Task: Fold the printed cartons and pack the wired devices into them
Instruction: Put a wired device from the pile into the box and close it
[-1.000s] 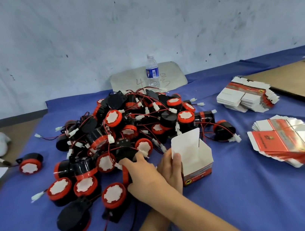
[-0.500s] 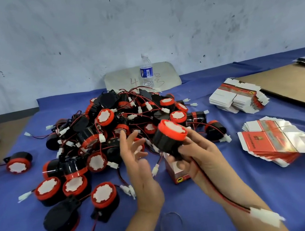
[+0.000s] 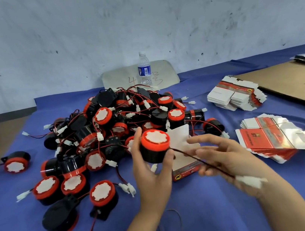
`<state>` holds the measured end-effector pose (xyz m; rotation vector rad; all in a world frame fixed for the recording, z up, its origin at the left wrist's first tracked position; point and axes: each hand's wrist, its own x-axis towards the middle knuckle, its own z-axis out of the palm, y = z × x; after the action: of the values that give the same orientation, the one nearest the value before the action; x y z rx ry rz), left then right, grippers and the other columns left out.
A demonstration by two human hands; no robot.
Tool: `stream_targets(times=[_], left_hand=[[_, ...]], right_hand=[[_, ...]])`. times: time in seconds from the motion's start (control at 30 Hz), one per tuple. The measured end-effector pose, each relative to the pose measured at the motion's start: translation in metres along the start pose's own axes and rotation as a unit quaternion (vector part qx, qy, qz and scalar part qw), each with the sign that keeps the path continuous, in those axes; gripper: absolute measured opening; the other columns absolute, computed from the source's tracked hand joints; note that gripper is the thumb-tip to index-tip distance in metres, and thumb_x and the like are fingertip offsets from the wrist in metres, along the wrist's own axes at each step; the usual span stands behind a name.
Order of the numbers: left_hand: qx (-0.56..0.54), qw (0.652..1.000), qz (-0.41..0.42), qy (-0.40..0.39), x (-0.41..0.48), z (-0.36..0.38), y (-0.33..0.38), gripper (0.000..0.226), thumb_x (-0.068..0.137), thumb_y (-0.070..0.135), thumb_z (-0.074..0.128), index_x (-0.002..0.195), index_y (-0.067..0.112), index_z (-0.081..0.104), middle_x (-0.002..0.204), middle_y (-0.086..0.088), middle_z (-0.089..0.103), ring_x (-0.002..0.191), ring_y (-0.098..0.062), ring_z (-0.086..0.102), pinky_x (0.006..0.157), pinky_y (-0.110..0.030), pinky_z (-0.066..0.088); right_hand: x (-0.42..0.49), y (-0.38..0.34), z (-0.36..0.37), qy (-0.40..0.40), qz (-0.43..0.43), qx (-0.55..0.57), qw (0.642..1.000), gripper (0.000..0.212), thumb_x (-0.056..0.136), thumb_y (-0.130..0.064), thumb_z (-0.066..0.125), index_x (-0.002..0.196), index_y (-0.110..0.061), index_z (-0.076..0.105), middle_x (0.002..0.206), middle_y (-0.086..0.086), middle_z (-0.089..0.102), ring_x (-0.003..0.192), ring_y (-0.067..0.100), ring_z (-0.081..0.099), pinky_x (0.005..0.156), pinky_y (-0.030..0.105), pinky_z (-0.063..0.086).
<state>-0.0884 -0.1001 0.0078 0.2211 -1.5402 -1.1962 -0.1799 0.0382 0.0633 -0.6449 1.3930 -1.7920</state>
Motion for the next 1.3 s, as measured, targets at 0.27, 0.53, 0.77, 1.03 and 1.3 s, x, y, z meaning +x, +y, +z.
stream_targets(times=[0.27,0.53,0.77,1.03,1.3], left_hand=[[0.058,0.997,0.046,-0.024,0.001,-0.002,-0.009,0.061,0.080,0.037,0.071,0.132,0.046,0.041,0.134,0.026,0.045,0.129,-0.009,0.046,0.100,-0.030,0.046],[0.158,0.970,0.164,-0.084,-0.006,-0.001,-0.005,0.049,0.093,0.045,0.056,0.133,0.019,0.042,0.135,0.010,0.041,0.130,0.007,0.038,0.096,-0.012,0.043],[0.094,0.985,-0.039,-0.140,-0.002,0.006,-0.007,0.116,0.061,0.073,0.071,0.146,0.051,-0.005,0.159,0.016,0.009,0.144,0.007,0.010,0.106,-0.003,0.019],[0.168,0.939,-0.153,-0.258,-0.005,0.000,-0.044,0.120,0.069,0.042,0.081,0.137,0.060,-0.015,0.118,0.023,0.060,0.104,0.007,0.057,0.078,-0.002,0.041],[0.179,0.946,-0.139,-0.233,-0.006,-0.005,-0.057,0.122,0.073,0.024,0.081,0.131,0.073,-0.015,0.107,0.032,0.062,0.099,0.015,0.056,0.073,-0.001,0.042]], right_hand=[[-0.004,-0.002,-0.002,0.118,-0.229,0.080,0.963,0.029,0.077,0.013,0.055,0.083,-0.008,0.075,0.099,0.011,0.073,0.099,0.026,0.070,0.080,0.022,0.055],[-0.009,-0.005,0.035,0.113,-0.226,-0.482,0.839,0.066,0.060,-0.046,0.083,0.120,-0.027,0.064,0.104,-0.015,0.062,0.092,0.001,0.059,0.083,0.011,0.045],[0.003,-0.012,0.017,0.185,-0.213,-0.392,0.876,0.044,0.067,-0.031,0.082,0.097,-0.046,0.054,0.088,-0.017,0.064,0.079,-0.008,0.060,0.068,0.004,0.044],[0.033,0.015,0.014,0.116,-0.164,-0.657,0.727,0.035,0.081,-0.036,0.073,0.105,-0.018,0.054,0.104,-0.002,0.055,0.099,0.019,0.048,0.069,0.024,0.028],[0.043,0.027,0.021,0.083,-0.156,-0.693,0.699,0.029,0.089,-0.039,0.062,0.102,-0.016,0.051,0.105,-0.002,0.056,0.101,0.019,0.049,0.072,0.024,0.033]])
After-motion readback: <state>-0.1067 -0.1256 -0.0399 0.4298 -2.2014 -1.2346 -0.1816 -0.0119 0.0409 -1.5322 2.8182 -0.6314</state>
